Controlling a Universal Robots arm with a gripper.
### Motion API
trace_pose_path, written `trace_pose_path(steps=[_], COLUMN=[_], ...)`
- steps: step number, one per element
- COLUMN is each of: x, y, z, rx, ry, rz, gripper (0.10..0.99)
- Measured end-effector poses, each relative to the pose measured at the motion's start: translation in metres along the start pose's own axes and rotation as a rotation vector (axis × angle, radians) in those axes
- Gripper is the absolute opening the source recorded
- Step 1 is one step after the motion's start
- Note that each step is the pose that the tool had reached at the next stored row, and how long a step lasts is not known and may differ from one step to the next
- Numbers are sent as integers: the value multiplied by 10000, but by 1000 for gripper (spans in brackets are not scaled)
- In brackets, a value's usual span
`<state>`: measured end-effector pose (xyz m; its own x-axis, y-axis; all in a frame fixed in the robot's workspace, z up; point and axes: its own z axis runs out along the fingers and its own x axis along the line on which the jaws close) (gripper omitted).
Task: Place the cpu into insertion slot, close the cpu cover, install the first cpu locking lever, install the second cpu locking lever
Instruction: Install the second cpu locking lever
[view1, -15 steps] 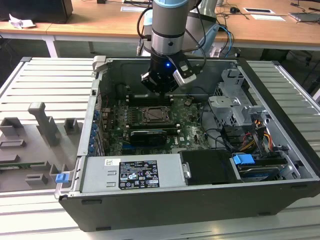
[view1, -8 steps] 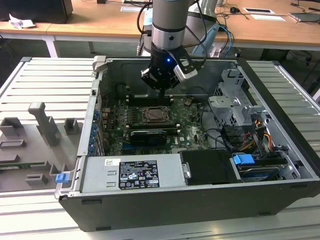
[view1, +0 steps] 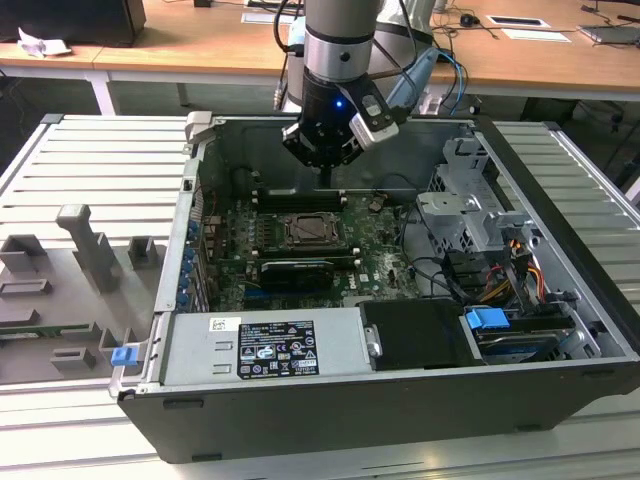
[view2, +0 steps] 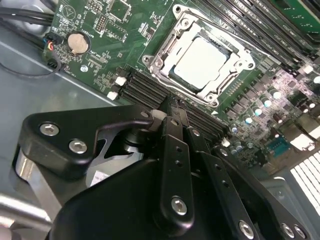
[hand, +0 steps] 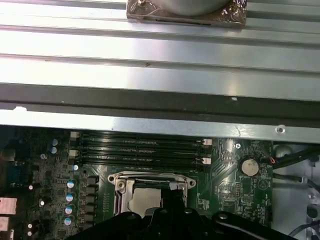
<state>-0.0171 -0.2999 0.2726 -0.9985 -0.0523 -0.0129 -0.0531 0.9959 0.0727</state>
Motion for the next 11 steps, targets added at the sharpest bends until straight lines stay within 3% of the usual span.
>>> trace_pose_path(steps=[7, 11], x=[-3, 4], y=[19, -75], z=[-257, -257], rx=[3, 5], ry=[1, 0], rz=[-1, -1], gripper=[106, 106])
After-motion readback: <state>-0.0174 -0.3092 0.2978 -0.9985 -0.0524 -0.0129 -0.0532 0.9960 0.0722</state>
